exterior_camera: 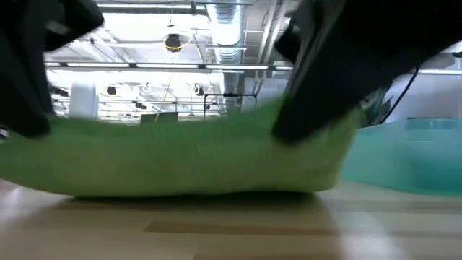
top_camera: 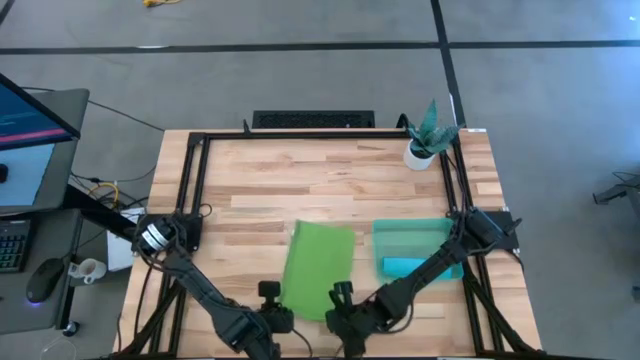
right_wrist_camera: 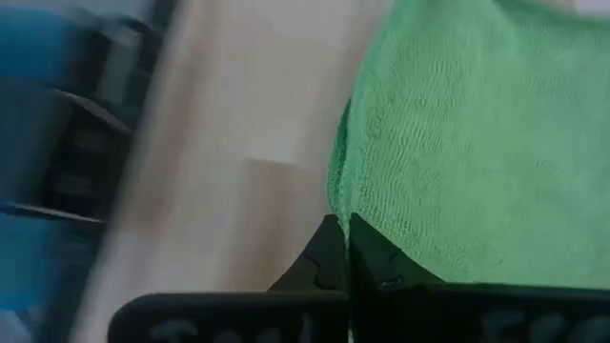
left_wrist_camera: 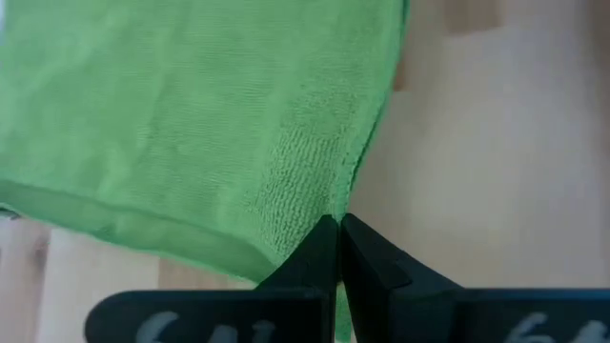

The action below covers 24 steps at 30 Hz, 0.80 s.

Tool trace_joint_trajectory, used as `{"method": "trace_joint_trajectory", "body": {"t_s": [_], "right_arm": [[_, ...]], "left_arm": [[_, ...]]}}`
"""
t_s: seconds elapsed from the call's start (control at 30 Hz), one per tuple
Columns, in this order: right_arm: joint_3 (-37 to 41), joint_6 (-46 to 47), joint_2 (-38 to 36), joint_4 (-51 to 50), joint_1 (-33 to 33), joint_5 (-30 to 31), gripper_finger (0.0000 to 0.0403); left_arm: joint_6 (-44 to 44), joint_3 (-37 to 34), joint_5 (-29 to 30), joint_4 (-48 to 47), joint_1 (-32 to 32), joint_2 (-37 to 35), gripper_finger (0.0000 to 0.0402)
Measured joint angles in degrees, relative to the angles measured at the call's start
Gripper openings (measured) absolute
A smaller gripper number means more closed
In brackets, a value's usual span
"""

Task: Roll microfiber towels into tight, uniform cylinder then place into a basket
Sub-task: Fold the green microfiber towel

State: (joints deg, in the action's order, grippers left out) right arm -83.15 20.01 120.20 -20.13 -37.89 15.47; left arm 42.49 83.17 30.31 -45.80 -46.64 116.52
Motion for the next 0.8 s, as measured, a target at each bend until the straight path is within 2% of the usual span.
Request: {"method": "trace_joint_trajectory", "body": {"t_s": [0.47, 0.53, 0.7, 0.8], "right_arm": [[-10.3, 1.8, -0.2, -1.3, -7.4, 2.9, 0.0008], [-11.9, 2.0, -0.2, -4.0, -8.0, 3.8, 0.0009], [-14.7, 2.8, -0.2, -14.8, -8.7, 10.9, 0.0005], [-14.7, 6.7, -0.2, -21.9, -7.3, 13.6, 0.0007]], "left_arm": [[4.7, 10.8, 9.7, 0.1, -9.5, -0.1, 0.0], [3.8, 12.1, 12.7, 0.0, -10.0, -0.1, 0.0], [-0.1, 13.4, 20.1, -3.8, -8.3, -0.2, 0.0], [-0.1, 13.3, 19.2, -7.4, -5.0, -0.2, 0.0]]}}
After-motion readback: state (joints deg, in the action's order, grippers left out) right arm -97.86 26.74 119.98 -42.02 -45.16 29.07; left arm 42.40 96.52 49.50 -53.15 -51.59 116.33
